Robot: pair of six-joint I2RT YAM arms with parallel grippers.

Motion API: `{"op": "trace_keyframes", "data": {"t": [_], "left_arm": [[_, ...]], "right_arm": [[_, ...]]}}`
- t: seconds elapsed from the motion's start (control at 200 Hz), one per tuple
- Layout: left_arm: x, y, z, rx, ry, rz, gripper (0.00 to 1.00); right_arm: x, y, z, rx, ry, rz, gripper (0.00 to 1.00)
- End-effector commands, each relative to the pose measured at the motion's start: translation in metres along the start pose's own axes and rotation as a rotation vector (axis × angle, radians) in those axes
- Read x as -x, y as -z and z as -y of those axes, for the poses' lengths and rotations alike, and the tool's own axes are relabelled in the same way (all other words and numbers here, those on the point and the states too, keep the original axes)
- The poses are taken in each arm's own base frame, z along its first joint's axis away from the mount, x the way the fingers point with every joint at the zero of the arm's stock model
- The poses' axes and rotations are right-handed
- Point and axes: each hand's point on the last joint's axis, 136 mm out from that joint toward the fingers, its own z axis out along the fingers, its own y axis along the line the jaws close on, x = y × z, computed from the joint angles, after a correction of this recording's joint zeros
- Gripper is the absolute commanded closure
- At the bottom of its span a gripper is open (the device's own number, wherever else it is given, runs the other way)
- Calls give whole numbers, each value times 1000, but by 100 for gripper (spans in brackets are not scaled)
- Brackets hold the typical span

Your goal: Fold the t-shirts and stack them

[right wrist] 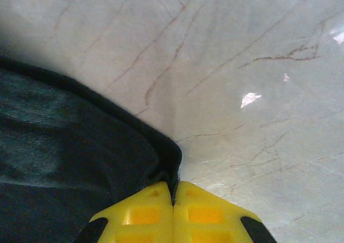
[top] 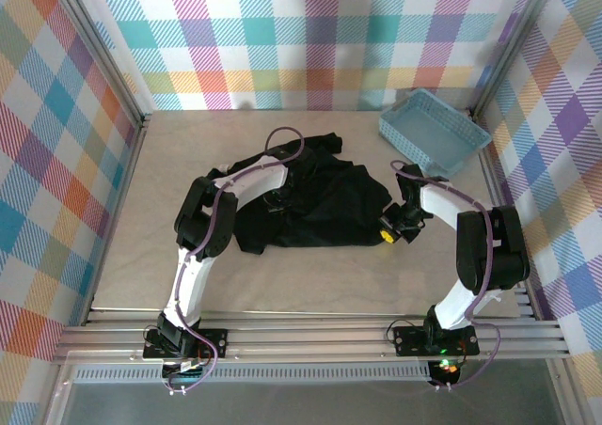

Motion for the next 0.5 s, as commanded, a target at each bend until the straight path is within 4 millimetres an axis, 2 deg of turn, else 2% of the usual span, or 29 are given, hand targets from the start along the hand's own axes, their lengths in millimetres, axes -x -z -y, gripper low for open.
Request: {"op": "trace_keyframes", "data": {"t": [0.0, 0.12, 0.23, 0.33, 0.495], "left_arm": [[12, 35, -25, -2, 62, 75, 100], [21, 59, -43, -50, 129, 113, 100], [43, 93, -60, -155, 233, 183, 100], [77, 135, -78, -285, 350, 270, 100], [140, 223, -122, -480, 543, 490, 100]], "right_arm": [[3, 6, -7, 15, 30, 5, 100], [8, 19, -21, 70, 85, 45, 100], [14, 50, -54, 198, 179, 110, 100], [24, 101, -93, 331, 266, 219, 100], [37, 209, -159, 559, 388, 434, 100]]}}
